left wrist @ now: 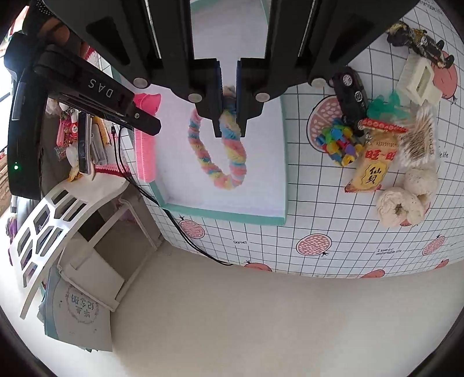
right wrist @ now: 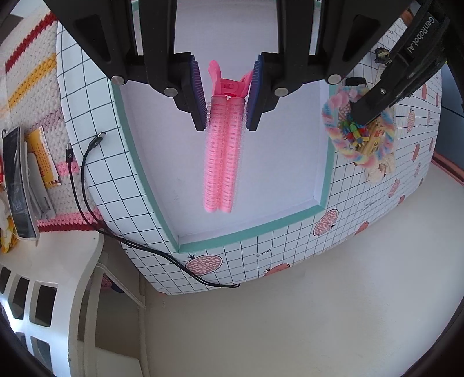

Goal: Organize objects
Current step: 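Carry the rainbow ring with the left tool while the right tool carries the pink roller into the tray, then open the left tool releasing the ring while the right tool releases the roller in the tray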

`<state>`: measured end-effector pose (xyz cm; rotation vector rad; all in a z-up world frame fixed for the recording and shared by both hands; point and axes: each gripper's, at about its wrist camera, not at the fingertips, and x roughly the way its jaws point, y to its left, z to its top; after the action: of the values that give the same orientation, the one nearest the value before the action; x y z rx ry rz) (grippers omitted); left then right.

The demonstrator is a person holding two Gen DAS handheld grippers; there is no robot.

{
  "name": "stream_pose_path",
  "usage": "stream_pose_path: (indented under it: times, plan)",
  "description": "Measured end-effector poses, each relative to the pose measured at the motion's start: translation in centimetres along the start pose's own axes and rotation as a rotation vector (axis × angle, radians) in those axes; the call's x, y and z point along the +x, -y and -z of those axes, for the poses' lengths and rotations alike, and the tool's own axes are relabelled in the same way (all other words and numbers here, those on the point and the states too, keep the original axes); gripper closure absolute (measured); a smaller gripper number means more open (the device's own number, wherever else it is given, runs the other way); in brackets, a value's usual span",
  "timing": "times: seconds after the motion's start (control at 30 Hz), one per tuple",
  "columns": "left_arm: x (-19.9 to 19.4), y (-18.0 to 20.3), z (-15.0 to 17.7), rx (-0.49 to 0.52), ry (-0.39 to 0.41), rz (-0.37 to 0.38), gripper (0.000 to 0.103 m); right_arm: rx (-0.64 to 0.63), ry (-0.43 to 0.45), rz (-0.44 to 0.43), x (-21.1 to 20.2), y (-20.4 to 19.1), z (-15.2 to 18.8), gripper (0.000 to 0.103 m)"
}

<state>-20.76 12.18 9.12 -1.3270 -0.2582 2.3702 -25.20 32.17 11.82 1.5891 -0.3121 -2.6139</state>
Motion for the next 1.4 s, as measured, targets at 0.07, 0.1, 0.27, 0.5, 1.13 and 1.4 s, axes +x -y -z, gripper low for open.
stream_pose_path:
  times: [0.07,0.1,0.27,0.5,1.13,1.4]
  plan:
    - [1.1,0.0,-0.6,0.005,-0.01,0.001,0.096,-0.003,0.005,-0.002,0.6,0.2,-0.8,0.073]
    - [1.7,0.0,-0.9,0.003,-0.011,0.003,0.096,-0.003,0.006,0.0,0.9,0.3,-1.1,0.073]
    - [4.3,-0.4,-2.1,-0.009,-0.02,0.021,0.096,-0.002,0.005,-0.015,3.1,0.7,-2.6,0.073]
    - [7.0,-1.7,-3.2,-0.05,-0.024,0.026,0.096,-0.017,0.001,-0.017,6.0,1.0,-3.9,0.073]
    - [9.8,-0.8,-3.2,0.003,-0.064,-0.043,0.095,-0.017,0.016,-0.035,7.9,1.9,-5.0,0.071]
    - [9.6,-0.8,-3.4,0.016,-0.071,-0.064,0.094,-0.027,0.012,-0.016,7.8,1.7,-5.1,0.071]
